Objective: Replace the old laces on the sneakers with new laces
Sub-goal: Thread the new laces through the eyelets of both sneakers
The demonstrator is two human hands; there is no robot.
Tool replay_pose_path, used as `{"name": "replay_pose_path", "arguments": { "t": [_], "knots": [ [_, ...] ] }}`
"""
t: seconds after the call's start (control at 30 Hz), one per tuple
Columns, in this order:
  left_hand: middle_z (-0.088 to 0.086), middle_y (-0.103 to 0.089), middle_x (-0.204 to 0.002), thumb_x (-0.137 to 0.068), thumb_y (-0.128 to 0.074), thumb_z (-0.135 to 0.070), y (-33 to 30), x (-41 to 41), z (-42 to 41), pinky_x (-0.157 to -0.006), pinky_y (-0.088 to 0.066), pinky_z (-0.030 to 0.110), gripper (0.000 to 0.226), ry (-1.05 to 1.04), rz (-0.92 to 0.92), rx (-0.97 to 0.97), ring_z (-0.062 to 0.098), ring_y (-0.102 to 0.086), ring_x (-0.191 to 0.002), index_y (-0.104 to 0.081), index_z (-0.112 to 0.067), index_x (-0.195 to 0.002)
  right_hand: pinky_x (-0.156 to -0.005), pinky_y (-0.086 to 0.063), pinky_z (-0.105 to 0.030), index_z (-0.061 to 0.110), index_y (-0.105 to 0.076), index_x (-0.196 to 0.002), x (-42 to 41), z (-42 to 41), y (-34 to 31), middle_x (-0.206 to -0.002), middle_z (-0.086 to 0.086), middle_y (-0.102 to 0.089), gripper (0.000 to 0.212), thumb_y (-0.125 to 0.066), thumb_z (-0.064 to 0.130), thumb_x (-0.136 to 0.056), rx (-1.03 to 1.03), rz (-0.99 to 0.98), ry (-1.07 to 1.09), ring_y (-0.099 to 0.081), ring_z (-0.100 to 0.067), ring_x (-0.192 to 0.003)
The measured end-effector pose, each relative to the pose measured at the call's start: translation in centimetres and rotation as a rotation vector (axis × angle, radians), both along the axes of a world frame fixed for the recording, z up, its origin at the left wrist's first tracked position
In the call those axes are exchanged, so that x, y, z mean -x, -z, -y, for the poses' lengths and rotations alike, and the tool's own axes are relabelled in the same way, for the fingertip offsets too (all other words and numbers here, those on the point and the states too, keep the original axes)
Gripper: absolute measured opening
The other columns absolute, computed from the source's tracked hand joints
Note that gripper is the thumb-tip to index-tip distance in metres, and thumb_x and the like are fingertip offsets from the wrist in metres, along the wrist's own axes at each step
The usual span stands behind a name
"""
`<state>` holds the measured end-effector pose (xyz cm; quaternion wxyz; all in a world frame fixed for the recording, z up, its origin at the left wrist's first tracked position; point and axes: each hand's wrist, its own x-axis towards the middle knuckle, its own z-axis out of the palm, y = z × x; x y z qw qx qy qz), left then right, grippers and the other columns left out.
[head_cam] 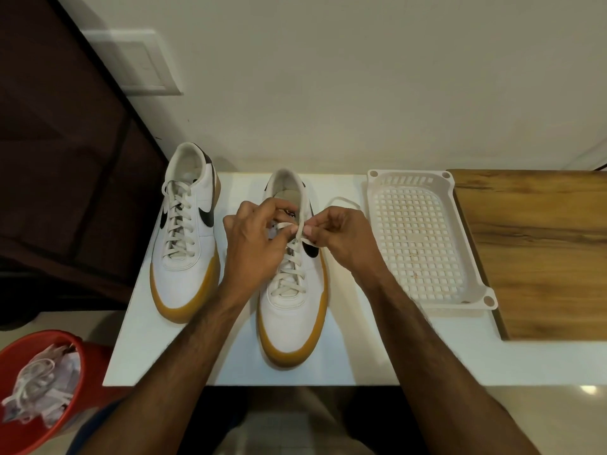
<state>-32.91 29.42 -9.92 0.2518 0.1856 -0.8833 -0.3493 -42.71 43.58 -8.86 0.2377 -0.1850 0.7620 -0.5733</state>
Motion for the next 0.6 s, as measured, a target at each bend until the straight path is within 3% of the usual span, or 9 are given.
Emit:
{"name": "replay_pose_path", "arguments": {
  "t": [0.1,0.17,0.23,0.3,0.37,0.4,0.47,0.53,0.6],
  "knots": [
    [-0.017,-0.059,-0.125,-0.084,-0.069,-0.046,-0.3,-0.1,0.6,-0.088,-0.016,0.028,0.034,0.049,0.050,0.167,0.011,-0.043,-0.119,-0.066,-0.039,-0.118,-0.081,-0.059,-0.033,0.013,-0.071,-0.087,0.4,-0.1,0.1,-0.082,-0.001,-0.076,0.005,-0.074,0.010,-0.090,-0.049,-0.043,0.014,-0.073,-0.014,-0.081],
    [-0.019,-0.044,-0.141,-0.078,-0.069,-0.054,-0.4,-0.2,1.2,-0.097,-0.016,0.031,0.042,0.065,0.082,0.129,0.011,-0.031,-0.130,-0.064,-0.046,-0.119,-0.081,-0.056,-0.032,0.011,-0.065,-0.090,1.0,-0.5,-0.2,-0.091,-0.003,-0.077,0.006,-0.067,0.009,-0.095,0.009,-0.013,0.049,-0.073,-0.014,-0.087],
    [-0.020,-0.036,-0.148,-0.075,-0.065,-0.060,-0.3,-0.2,1.8,-0.108,-0.022,0.046,0.046,0.084,0.109,0.093,0.015,-0.026,-0.138,-0.061,-0.049,-0.120,-0.085,-0.053,-0.031,0.009,-0.058,-0.093,1.8,-1.2,-1.0,-0.100,-0.010,-0.076,0.008,-0.056,0.006,-0.101,0.251,0.116,0.141,-0.073,-0.018,-0.096],
    [-0.021,-0.035,-0.151,-0.072,-0.062,-0.061,-0.2,-0.4,2.1,-0.110,-0.023,0.050,0.050,0.104,0.135,0.059,0.015,-0.026,-0.141,-0.060,-0.050,-0.121,-0.089,-0.057,-0.037,0.009,-0.053,-0.093,2.7,-2.1,-2.2,-0.098,-0.015,-0.075,0.014,-0.046,0.005,-0.105,0.673,0.391,0.270,-0.073,-0.026,-0.100],
    [-0.022,-0.036,-0.151,-0.070,-0.060,-0.062,0.0,-0.4,2.0,-0.107,-0.020,0.045,0.053,0.127,0.169,0.023,0.010,-0.028,-0.141,-0.059,-0.049,-0.121,-0.076,-0.060,-0.037,0.009,-0.052,-0.089,3.1,-2.8,-2.8,-0.081,-0.010,-0.070,0.019,-0.043,0.006,-0.105,0.994,0.654,0.374,-0.072,-0.024,-0.078],
    [-0.022,-0.037,-0.151,-0.070,-0.060,-0.062,0.1,-0.3,1.9,-0.105,-0.019,0.043,0.054,0.139,0.186,0.014,0.009,-0.028,-0.140,-0.059,-0.048,-0.122,-0.064,-0.057,-0.032,0.011,-0.051,-0.084,3.1,-2.9,-2.9,-0.070,-0.004,-0.060,0.021,-0.044,0.006,-0.103,1.003,0.706,0.413,-0.062,-0.017,-0.062],
    [-0.023,-0.037,-0.151,-0.072,-0.062,-0.057,0.3,-0.2,1.8,-0.103,-0.017,0.040,0.053,0.149,0.206,0.020,0.007,-0.029,-0.140,-0.060,-0.045,-0.123,-0.051,-0.039,-0.024,0.016,-0.047,-0.080,3.0,-2.7,-3.1,-0.063,0.004,-0.041,0.022,-0.047,0.009,-0.101,0.723,0.565,0.414,-0.037,-0.010,-0.052],
    [-0.024,-0.037,-0.151,-0.072,-0.064,-0.057,0.4,-0.3,1.9,-0.102,-0.016,0.038,0.052,0.149,0.206,0.019,0.005,-0.030,-0.139,-0.060,-0.043,-0.123,-0.054,-0.038,-0.020,0.016,-0.057,-0.090,2.5,-2.2,-3.4,-0.066,0.009,-0.048,0.012,-0.053,0.019,-0.101,0.185,0.110,0.240,-0.042,-0.006,-0.055],
    [-0.024,-0.038,-0.151,-0.071,-0.061,-0.063,0.3,-0.4,2.1,-0.102,-0.016,0.038,0.053,0.161,0.205,0.014,0.004,-0.032,-0.138,-0.060,-0.041,-0.120,-0.064,-0.044,-0.014,0.018,-0.069,-0.096,2.1,-1.5,-3.0,-0.076,0.011,-0.060,0.012,-0.063,0.028,-0.098,-0.215,-0.263,-0.014,-0.055,0.003,-0.066]
  ]
}}
